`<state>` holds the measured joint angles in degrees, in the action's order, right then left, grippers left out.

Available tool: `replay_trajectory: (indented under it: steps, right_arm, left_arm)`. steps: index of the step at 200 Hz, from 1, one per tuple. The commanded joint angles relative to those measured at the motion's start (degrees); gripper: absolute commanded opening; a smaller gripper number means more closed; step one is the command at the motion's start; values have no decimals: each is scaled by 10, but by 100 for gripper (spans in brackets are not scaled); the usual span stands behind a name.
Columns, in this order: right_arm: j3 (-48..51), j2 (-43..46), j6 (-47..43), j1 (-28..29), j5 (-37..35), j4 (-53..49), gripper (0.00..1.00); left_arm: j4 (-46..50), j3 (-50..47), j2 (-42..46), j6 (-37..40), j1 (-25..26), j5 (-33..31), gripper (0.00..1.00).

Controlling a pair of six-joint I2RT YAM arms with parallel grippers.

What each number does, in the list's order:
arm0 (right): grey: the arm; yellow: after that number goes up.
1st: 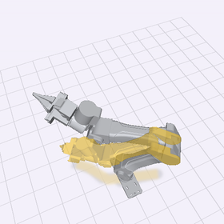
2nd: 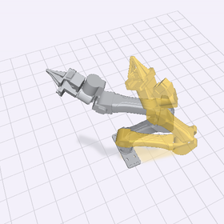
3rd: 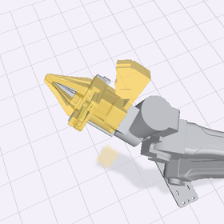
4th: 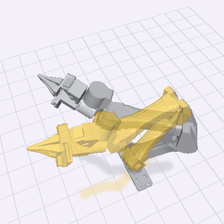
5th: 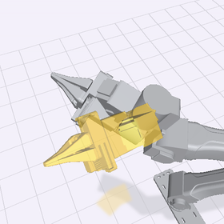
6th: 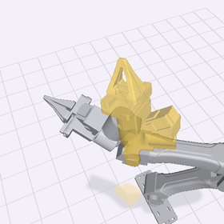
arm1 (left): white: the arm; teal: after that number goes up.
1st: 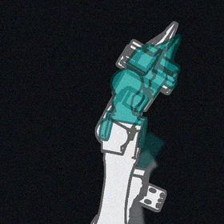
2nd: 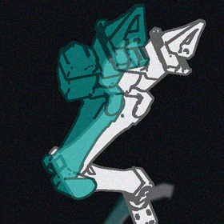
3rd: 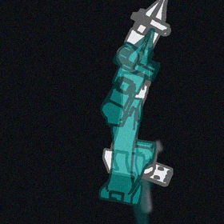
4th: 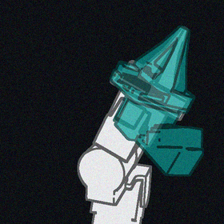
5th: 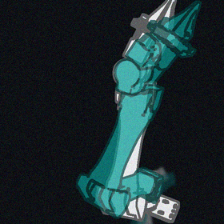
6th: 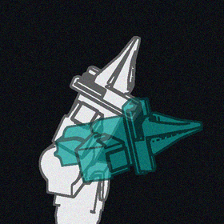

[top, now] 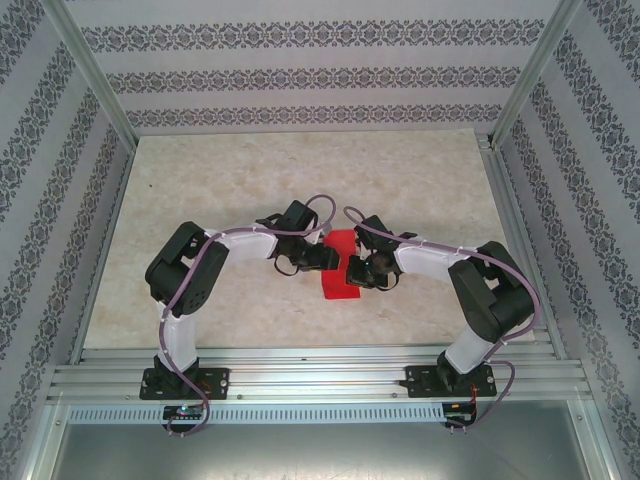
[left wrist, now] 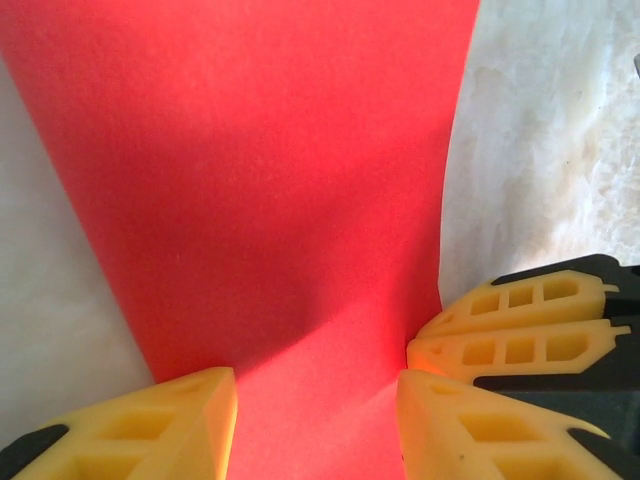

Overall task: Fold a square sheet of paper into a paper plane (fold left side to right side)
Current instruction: Hold the square sheet of paper at the center of the table, then first fold the square sheet of paper in half at the center of the table.

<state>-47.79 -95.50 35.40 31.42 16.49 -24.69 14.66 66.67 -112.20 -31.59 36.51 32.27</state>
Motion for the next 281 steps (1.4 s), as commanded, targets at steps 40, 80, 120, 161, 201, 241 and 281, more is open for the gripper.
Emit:
replay_trajectory:
  steps: [40, 80, 120, 161, 201, 241, 281]
  right_arm:
    - [22, -47, -14, 6, -76, -34, 12]
    - [21, -44, -12, 6, -77, -33, 12]
    - [18, -46, -12, 7, -77, -33, 12]
    - [17, -46, -14, 7, -83, -40, 12]
    - [13, -50, -17, 8, -89, -48, 12]
    - [11, -54, -21, 11, -97, -55, 12]
    - [14, -56, -19, 12, -95, -52, 12]
  left_arm:
    - [-33, 15, 8, 31, -31, -7, 47]
    - [-74, -18, 52, 39, -29, 22, 40]
    - [-111, -27, 40, 22, -11, 46, 35]
    - [-108, 1, -13, 21, -10, 32, 34]
    - [-63, 13, -24, 61, -9, -20, 34]
    - [-36, 26, -40, 92, -16, -67, 36]
    - [-58, 16, -49, 90, -28, -75, 40]
